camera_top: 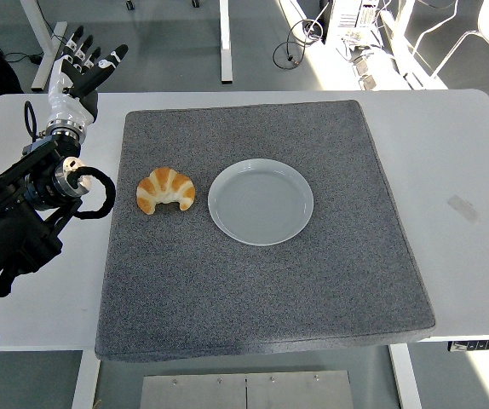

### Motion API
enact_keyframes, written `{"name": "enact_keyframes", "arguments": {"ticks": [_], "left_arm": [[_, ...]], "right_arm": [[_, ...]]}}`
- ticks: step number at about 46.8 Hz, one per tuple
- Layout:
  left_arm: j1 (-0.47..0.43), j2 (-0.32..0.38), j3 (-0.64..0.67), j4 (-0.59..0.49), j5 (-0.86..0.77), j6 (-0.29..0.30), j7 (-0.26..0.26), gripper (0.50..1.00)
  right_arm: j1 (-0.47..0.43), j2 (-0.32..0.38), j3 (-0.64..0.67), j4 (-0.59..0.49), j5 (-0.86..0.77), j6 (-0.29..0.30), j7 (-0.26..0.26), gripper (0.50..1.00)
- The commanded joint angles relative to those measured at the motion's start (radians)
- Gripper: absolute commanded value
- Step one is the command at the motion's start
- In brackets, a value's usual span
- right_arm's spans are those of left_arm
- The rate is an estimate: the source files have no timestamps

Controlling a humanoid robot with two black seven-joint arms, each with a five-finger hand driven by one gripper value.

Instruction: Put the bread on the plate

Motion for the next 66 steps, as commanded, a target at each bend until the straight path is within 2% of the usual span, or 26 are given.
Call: {"name": "enact_keyframes", "arguments": {"ticks": [1, 12, 17, 21, 27, 33, 39, 49, 60, 66], "left_arm": [[-0.009, 0.001, 0.037, 0.0, 0.003, 0.0, 0.0, 0.971], [-0.026, 0.041, 0.11, -0.005, 0.003, 0.0, 0.003, 0.972], [-0.032, 0.081, 0.136, -0.017, 0.003, -0.008, 0.011, 0.971], [-0.05, 0.107, 0.173, -0.02, 0.003, -0.009, 0.029, 0.966], [-0.093, 0.164, 0.274, -0.025, 0.003, -0.009, 0.09, 0.942], [-0.128, 0.204, 0.35, -0.034, 0.003, -0.009, 0.11, 0.939], [-0.156, 0.27, 0.446, -0.11, 0.003, -0.008, 0.11, 0.936], [-0.24, 0.339, 0.606, -0.23, 0.014, 0.002, 0.112, 0.928], [-0.328, 0.425, 0.732, -0.357, 0.167, 0.014, 0.132, 0.921], [-0.334, 0.454, 0.739, -0.41, 0.254, 0.031, 0.172, 0.919]], "right_arm": [[0.0, 0.0, 0.0, 0.0, 0.0, 0.0, 0.0, 1.0], [0.0, 0.0, 0.0, 0.0, 0.0, 0.0, 0.0, 1.0], [0.0, 0.0, 0.0, 0.0, 0.0, 0.0, 0.0, 1.0], [0.0, 0.0, 0.0, 0.0, 0.0, 0.0, 0.0, 1.0], [0.0, 0.0, 0.0, 0.0, 0.0, 0.0, 0.0, 1.0], [0.0, 0.0, 0.0, 0.0, 0.0, 0.0, 0.0, 1.0], [0.0, 0.0, 0.0, 0.0, 0.0, 0.0, 0.0, 1.0], [0.0, 0.0, 0.0, 0.0, 0.0, 0.0, 0.0, 1.0], [0.0, 0.0, 0.0, 0.0, 0.0, 0.0, 0.0, 1.0], [0.0, 0.0, 0.0, 0.0, 0.0, 0.0, 0.0, 1.0]]}}
